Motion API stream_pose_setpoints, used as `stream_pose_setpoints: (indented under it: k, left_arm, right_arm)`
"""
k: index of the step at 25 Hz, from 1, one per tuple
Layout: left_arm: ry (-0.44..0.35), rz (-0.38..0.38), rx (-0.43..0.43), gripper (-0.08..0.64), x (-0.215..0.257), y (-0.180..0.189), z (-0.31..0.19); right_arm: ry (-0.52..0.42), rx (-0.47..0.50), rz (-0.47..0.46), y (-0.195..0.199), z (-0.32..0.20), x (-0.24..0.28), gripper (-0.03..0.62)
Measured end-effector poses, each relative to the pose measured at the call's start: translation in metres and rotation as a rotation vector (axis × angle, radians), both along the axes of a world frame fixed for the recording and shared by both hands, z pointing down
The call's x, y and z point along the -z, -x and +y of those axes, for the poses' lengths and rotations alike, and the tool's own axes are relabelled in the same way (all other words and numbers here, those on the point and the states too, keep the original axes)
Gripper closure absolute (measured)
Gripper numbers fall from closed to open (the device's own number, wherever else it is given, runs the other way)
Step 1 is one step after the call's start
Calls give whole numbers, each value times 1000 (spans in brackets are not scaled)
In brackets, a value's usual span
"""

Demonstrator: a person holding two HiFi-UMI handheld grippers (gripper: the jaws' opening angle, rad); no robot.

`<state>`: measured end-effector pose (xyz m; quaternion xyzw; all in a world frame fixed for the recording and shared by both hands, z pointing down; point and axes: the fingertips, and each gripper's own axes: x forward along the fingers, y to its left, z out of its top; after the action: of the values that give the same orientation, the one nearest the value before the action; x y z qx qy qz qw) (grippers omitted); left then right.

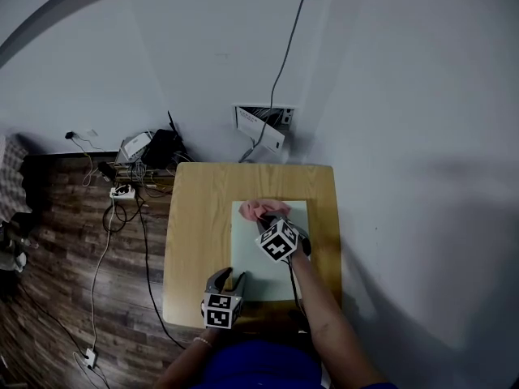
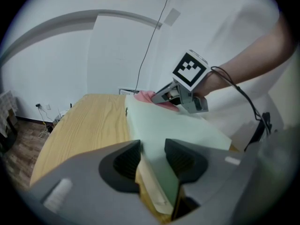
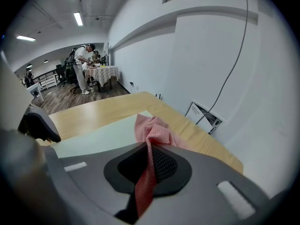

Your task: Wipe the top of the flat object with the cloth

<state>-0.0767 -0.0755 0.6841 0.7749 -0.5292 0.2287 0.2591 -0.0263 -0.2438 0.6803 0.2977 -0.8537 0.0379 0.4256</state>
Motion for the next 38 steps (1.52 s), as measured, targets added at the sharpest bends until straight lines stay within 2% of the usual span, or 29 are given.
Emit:
stream_pose_setpoints:
  k: [12, 21, 25, 30, 38]
  left_arm:
    - [-5, -5, -4, 394, 1, -2, 2]
    - [-13, -5, -2, 396, 2, -2, 2]
    - [-12, -5, -2, 394, 1, -2, 2]
    - [-15, -3, -2, 394, 3, -1, 3]
    - [-18, 0, -1, 396, 4, -1, 3]
  right_arm:
    - [23, -115, 7, -68, -7, -1, 578]
    - [12, -161, 26, -99, -8, -1, 578]
    - [21, -183, 19, -109, -9, -2, 578]
    - [40, -244, -34, -116, -7, 0, 578]
    - [23, -282, -76, -117, -7, 0, 578]
